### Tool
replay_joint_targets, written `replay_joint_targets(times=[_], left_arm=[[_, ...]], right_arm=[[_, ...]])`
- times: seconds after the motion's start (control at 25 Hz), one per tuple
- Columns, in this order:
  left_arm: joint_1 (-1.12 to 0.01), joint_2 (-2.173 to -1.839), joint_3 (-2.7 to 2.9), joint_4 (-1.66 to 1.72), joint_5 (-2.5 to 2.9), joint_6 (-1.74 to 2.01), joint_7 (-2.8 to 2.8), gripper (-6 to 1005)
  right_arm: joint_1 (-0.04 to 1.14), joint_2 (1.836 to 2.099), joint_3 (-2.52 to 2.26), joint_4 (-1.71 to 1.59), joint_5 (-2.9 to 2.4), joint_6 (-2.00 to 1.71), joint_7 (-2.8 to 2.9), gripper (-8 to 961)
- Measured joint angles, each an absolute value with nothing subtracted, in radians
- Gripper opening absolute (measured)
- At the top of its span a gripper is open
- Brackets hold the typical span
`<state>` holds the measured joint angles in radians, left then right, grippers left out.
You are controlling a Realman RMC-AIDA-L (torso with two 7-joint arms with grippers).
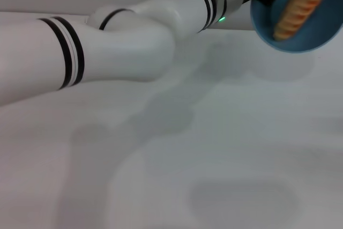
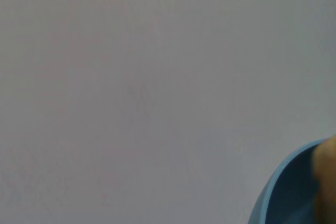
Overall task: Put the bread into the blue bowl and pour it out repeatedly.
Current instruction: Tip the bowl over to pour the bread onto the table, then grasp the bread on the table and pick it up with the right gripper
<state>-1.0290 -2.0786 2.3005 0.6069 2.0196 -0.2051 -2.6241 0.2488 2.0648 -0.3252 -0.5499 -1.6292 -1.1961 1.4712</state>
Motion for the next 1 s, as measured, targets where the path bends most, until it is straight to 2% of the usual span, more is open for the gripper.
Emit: replay_joint_targets(times=[0.76, 1.0], left_arm=[[-1.014, -2.078, 2.338, 0.602, 2.018, -0.252, -2.631, -1], [-1.021, -2.079, 2.255, 0.601, 2.003, -0.123, -2.666, -1]], right_arm=[[0.255, 2.064, -0.303, -0.520, -1.613, -1.212, 1.444, 553], [0.271, 2.058, -0.348, -0.518, -1.644, -1.278, 1.497, 553]])
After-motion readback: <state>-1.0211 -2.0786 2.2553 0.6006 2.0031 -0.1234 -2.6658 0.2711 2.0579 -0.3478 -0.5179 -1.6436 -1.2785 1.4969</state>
